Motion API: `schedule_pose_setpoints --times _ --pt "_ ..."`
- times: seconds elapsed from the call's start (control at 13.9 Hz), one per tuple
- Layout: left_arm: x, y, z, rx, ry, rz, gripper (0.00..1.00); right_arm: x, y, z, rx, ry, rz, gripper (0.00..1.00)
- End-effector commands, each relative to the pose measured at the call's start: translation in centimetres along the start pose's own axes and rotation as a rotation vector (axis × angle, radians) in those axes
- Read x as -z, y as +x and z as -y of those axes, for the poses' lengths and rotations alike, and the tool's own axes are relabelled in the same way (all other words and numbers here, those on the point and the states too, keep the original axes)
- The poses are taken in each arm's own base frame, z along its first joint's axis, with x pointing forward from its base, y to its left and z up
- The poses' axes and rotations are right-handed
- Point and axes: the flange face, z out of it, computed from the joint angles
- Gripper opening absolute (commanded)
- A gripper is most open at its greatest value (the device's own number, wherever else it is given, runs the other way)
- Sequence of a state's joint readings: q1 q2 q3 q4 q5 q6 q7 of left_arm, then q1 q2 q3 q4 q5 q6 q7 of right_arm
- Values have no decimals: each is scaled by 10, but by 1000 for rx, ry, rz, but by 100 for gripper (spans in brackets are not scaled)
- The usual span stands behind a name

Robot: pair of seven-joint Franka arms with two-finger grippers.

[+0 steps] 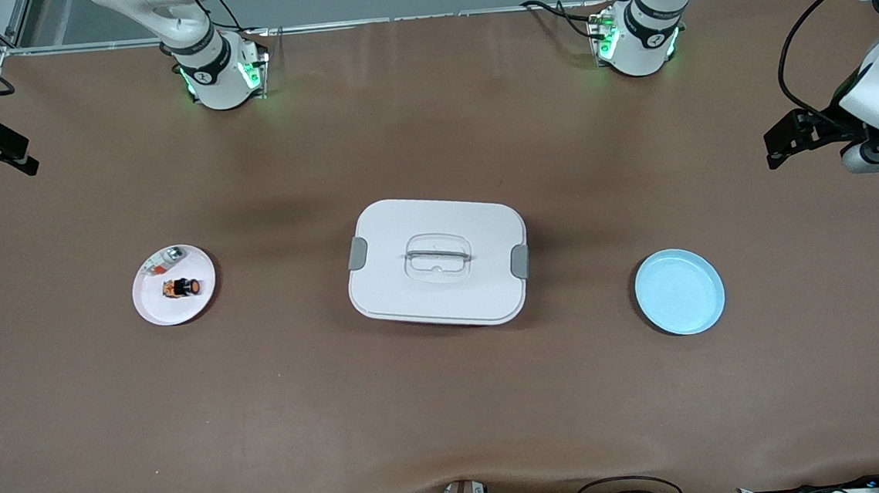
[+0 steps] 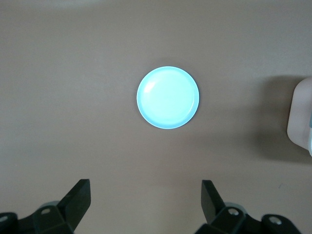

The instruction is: Transfer orange switch to right arm and place

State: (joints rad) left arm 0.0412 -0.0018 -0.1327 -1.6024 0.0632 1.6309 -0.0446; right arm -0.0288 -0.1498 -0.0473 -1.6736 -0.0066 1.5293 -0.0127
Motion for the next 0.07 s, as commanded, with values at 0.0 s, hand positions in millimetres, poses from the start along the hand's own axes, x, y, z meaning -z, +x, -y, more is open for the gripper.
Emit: schedule_pose_setpoints --times 0.0 --pt "7 0 0 -13 -13 -17 100 5 2 2 3 -4 4 100"
